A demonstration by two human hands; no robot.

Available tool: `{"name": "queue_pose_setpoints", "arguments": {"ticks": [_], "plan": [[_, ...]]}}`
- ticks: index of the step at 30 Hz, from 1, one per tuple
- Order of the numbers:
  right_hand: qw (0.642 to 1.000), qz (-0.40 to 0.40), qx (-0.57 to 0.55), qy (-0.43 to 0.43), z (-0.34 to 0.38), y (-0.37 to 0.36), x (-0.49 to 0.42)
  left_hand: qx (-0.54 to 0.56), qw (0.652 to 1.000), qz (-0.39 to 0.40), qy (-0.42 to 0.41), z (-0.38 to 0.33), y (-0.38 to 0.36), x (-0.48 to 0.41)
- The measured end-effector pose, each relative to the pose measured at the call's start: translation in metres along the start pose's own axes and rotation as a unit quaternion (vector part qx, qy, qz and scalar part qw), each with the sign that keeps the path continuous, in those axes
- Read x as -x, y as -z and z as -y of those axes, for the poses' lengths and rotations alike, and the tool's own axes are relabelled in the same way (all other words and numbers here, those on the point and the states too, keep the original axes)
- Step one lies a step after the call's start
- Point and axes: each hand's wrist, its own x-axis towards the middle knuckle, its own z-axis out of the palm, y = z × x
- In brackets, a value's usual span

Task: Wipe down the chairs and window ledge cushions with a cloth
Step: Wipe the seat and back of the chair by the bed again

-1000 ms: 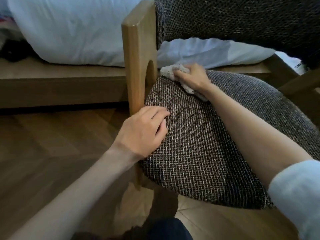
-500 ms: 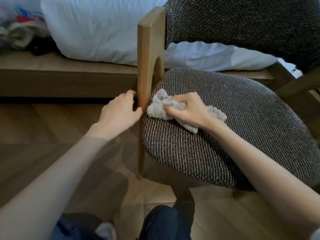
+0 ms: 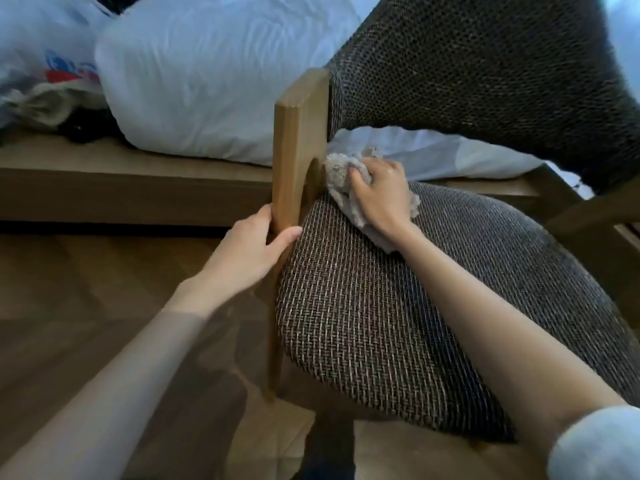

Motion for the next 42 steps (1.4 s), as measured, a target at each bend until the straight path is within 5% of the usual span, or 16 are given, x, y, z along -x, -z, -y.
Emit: {"name": "queue_pose_setpoints", "arguments": {"ticks": [4,7,23,34,42], "plan": [[0.983,0.160,0.034,-0.080,-0.008,-0.035,-0.028,0.000,1.000,0.012,0.006,0.002,0.000,-0.002],[0.977,0.207,0.005,-0.049,-0.015,-0.034,-0.031,-0.002,1.000,0.020,0.003,0.002,0.001,-0.001],[0.972,0.209,-0.104,0.043,0.034,0.024,0.074,0.079,0.996,0.029,0.013,0.003,0.000,0.008],[0.946,0.210,-0.119,0.217,0.068,0.054,0.150,-0.249,0.966,-0.056,0.043,-0.022,-0.008,0.042],[0.945,0.218,-0.095,0.222,0.050,0.083,0.188,-0.198,0.975,-0.085,-0.048,-0.048,-0.021,0.053]]}}
